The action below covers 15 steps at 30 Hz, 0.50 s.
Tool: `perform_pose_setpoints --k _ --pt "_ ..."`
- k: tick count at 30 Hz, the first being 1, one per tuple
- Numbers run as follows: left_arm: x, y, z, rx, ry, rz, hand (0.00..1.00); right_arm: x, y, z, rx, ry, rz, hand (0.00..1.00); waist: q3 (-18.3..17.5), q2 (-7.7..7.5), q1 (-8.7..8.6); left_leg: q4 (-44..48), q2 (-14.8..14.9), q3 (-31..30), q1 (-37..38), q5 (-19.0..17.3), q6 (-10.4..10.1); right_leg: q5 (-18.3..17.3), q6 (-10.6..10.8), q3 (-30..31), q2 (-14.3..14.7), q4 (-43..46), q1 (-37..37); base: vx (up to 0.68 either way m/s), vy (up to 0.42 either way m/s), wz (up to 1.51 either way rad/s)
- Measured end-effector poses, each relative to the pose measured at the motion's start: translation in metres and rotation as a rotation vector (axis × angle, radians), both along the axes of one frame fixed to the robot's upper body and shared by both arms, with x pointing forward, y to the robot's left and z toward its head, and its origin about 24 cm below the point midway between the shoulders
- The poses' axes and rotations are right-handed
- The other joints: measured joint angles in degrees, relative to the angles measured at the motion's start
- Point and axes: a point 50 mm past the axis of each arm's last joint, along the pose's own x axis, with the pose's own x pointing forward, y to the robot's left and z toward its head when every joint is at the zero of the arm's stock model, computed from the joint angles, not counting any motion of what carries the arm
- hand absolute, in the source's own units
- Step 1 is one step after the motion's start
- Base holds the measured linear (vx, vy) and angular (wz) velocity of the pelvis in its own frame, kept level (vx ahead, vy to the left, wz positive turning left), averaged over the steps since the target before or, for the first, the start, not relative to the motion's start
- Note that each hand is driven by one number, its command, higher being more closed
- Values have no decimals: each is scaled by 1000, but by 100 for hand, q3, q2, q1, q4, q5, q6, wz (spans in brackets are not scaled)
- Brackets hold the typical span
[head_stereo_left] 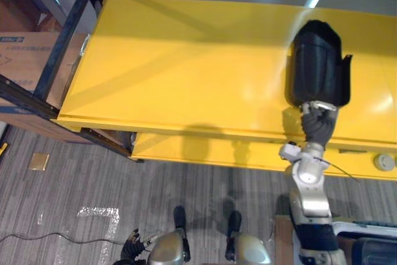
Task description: Walk over and take plastic housings, then place them on the shelf
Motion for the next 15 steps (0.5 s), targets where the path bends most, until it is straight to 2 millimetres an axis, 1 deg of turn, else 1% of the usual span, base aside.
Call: perform_pose_setpoints --k 4,7,11,15 --pt "2 0 1 -5 -16 14 0 0 0 -3 31 13 8 100 122 -7 -6 0 3 61 -10 1 0 -6 -9 68 2 54 -96 9 2 -6" --pt "1 1 1 -7 -8 22 0 -2 -1 -7 42 30 5 100 123 -8 -35 1 -6 116 -10 -14 3 -5 -8 106 1 54 -100 21 7 -8" --pt "1 1 1 -6 -6 22 0 -2 -1 -7 43 23 3 100 123 -8 -65 1 -16 121 -10 -26 14 -5 -8 140 -5 54 -99 5 2 -1" --pt "1 1 1 -5 -6 22 0 8 0 -6 46 30 8 100 124 -9 -64 1 -15 120 -8 -26 15 -5 -8 150 -4 56 -98 0 0 0"
